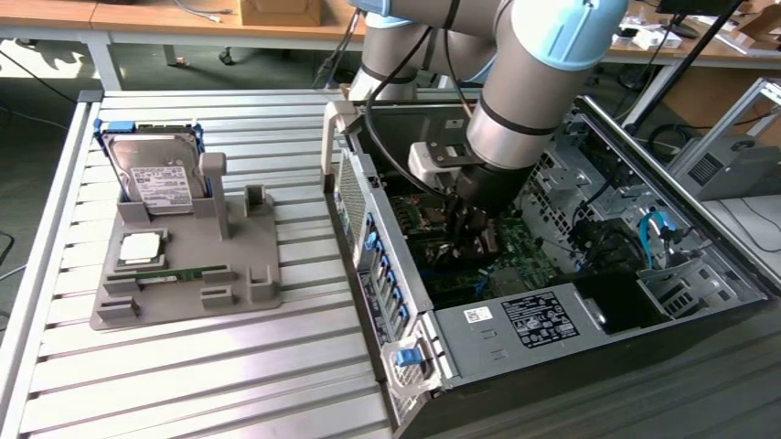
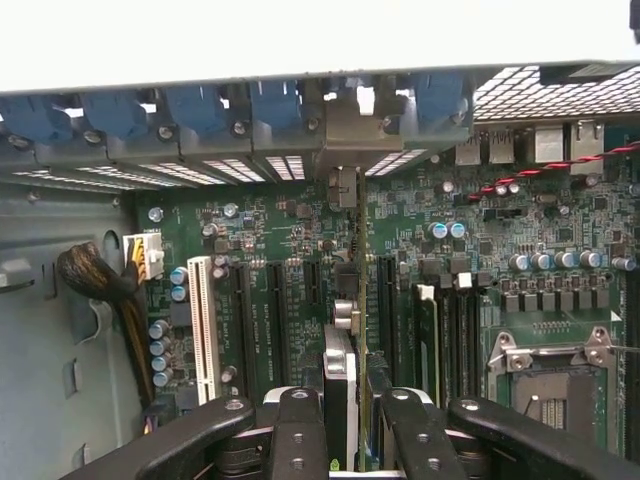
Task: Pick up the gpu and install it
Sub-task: 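Insert the gpu into the slot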
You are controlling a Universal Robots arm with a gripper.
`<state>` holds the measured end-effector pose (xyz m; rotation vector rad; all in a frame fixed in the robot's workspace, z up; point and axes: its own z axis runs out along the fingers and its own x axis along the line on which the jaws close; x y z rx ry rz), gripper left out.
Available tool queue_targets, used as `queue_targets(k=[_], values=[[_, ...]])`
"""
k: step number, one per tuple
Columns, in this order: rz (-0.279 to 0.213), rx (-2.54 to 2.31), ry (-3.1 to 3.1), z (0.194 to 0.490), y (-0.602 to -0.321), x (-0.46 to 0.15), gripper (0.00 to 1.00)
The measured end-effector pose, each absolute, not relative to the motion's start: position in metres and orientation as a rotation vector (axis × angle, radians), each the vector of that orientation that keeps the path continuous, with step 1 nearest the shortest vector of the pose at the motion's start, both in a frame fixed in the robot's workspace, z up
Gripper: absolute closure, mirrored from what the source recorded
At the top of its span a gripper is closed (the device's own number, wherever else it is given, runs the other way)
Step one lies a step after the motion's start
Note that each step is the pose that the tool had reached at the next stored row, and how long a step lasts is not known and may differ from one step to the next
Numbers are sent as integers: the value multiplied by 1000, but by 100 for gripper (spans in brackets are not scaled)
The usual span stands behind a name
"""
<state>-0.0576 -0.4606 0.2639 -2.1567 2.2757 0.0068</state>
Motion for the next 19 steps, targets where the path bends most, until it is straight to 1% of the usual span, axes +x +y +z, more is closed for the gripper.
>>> queue_targets(k=[19], values=[[7, -2178, 2255, 259, -459, -60, 73]])
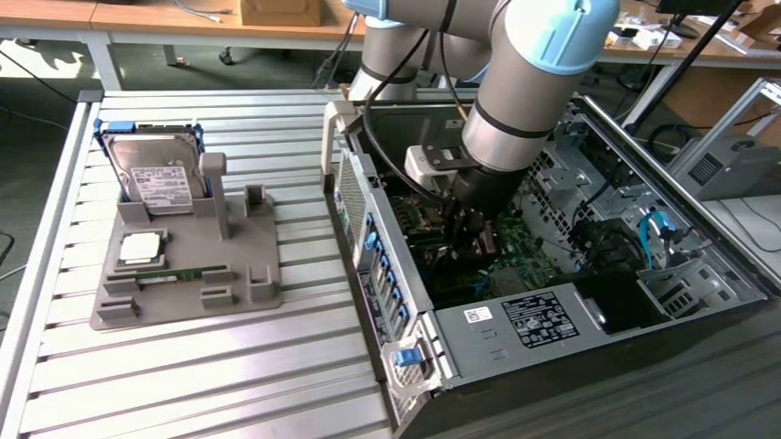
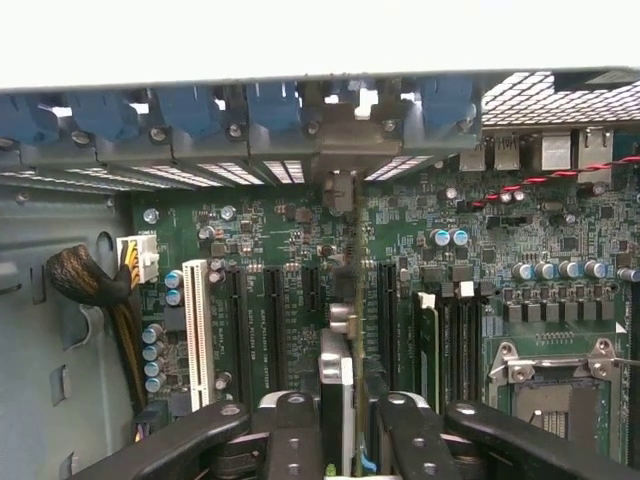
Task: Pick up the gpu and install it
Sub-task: 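Insert the gpu into the slot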
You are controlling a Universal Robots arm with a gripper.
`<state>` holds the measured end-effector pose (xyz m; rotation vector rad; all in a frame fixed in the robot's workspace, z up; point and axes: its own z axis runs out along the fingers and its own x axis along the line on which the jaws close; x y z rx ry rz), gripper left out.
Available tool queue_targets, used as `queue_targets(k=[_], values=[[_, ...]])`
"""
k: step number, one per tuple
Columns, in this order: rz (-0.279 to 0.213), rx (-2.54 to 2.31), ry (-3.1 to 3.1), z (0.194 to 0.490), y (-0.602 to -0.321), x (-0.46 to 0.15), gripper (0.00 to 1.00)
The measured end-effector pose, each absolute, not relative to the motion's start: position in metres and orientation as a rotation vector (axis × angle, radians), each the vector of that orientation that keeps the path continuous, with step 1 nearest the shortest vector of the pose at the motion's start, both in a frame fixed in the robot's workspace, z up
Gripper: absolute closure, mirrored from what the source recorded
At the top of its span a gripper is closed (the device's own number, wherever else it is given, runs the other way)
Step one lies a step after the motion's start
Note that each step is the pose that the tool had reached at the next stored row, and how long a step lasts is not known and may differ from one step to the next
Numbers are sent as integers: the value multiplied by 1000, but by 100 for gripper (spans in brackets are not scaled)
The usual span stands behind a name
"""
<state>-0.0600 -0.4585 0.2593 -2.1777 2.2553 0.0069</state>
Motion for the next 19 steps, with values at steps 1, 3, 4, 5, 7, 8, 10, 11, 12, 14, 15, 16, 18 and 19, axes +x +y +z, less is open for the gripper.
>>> queue_targets(k=[1, 3, 4, 5, 7, 8, 10, 11, 12, 14, 15, 16, 18, 19], values=[[7, -2178, 2255, 259, -458, -60, 73], [7, -2178, 2255, 259, -458, -60, 73], [8, -2178, 2255, 259, -458, -60, 73], [10, -2177, 2254, 259, -458, -60, 73], [22, -2172, 2248, 260, -458, -60, 73], [35, -2166, 2243, 260, -458, -60, 73], [66, -2152, 2228, 260, -458, -60, 73], [73, -2151, 2227, 260, -458, -60, 73], [77, -2150, 2226, 260, -459, -60, 73], [78, -2150, 2226, 260, -459, -60, 73], [78, -2149, 2226, 260, -459, -60, 73], [79, -2149, 2225, 260, -458, -60, 73], [79, -2148, 2224, 260, -458, -60, 73], [79, -2148, 2224, 260, -458, -60, 73]])
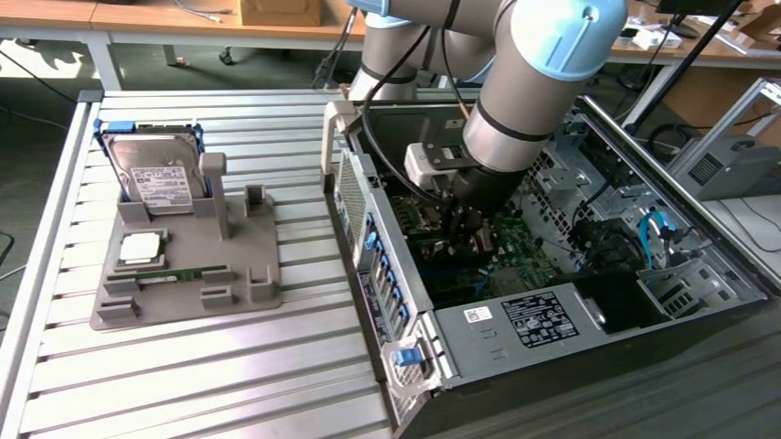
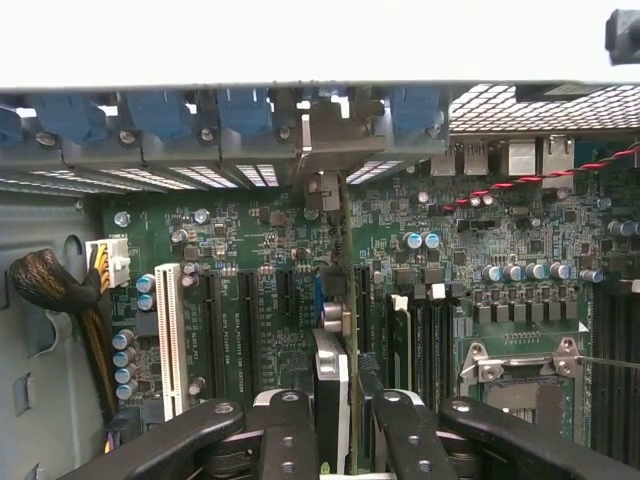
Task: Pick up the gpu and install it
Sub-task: 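Insert the gpu into the slot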
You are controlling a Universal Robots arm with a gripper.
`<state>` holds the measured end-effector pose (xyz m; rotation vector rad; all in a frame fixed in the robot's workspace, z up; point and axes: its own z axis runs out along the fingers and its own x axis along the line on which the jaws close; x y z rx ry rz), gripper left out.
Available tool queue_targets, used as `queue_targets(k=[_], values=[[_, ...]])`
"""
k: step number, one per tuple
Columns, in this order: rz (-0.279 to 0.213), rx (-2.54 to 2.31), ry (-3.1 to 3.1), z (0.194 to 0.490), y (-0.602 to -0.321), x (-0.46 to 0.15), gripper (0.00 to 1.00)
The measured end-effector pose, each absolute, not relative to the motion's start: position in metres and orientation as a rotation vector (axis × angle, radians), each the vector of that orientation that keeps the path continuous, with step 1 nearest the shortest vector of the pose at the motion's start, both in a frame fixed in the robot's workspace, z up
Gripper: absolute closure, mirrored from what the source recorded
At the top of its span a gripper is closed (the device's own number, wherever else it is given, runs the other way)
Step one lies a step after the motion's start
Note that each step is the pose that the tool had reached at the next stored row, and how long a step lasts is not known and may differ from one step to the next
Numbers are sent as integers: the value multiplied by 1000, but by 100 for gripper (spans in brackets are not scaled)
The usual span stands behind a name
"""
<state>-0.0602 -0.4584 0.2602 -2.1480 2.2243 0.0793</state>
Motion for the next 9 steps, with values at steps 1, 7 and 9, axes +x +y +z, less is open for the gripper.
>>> queue_targets(k=[1, 7, 9], values=[[79, -2148, 2224, 260, -458, -60, 73], [75, -2147, 2224, 260, -459, -61, 73], [65, -2152, 2229, 260, -459, -61, 73]])
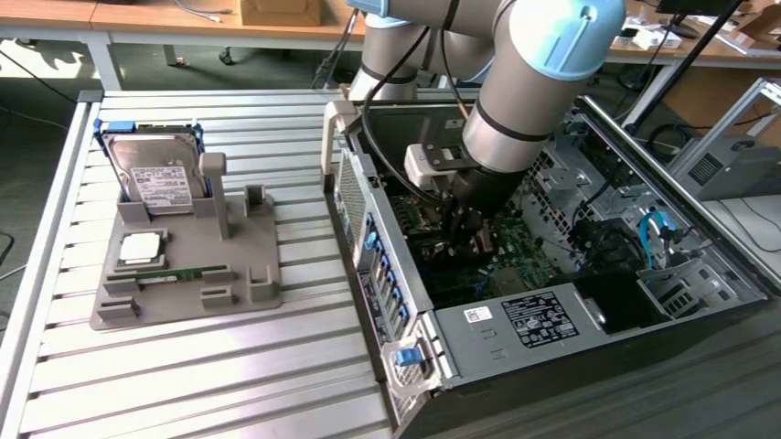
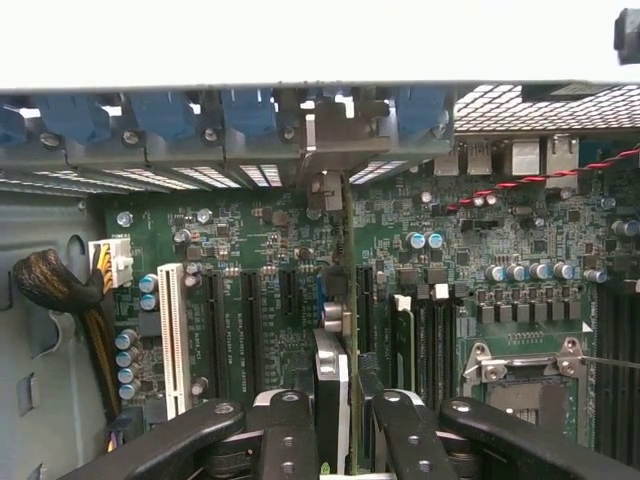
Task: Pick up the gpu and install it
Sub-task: 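Insert the gpu into the slot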
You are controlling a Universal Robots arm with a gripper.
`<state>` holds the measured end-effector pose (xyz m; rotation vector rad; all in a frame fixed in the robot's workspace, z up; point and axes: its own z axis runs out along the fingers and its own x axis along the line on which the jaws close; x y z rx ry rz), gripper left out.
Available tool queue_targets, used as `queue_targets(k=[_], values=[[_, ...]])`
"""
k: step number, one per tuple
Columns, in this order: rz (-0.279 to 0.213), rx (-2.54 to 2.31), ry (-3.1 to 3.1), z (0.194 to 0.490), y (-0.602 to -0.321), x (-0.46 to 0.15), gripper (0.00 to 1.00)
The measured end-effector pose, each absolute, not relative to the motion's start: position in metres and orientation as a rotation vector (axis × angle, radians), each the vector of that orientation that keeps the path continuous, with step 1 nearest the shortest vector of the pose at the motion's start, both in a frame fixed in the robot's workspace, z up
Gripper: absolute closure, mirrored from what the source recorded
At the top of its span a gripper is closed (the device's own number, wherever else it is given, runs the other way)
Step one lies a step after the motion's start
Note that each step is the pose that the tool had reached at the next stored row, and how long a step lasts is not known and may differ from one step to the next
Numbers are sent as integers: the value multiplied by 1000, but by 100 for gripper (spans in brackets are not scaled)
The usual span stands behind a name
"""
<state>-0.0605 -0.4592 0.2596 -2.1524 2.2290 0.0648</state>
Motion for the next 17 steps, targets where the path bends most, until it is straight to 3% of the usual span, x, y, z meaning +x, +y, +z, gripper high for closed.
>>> queue_targets(k=[17], values=[[5, -2180, 2255, 260, -459, -60, 73]])
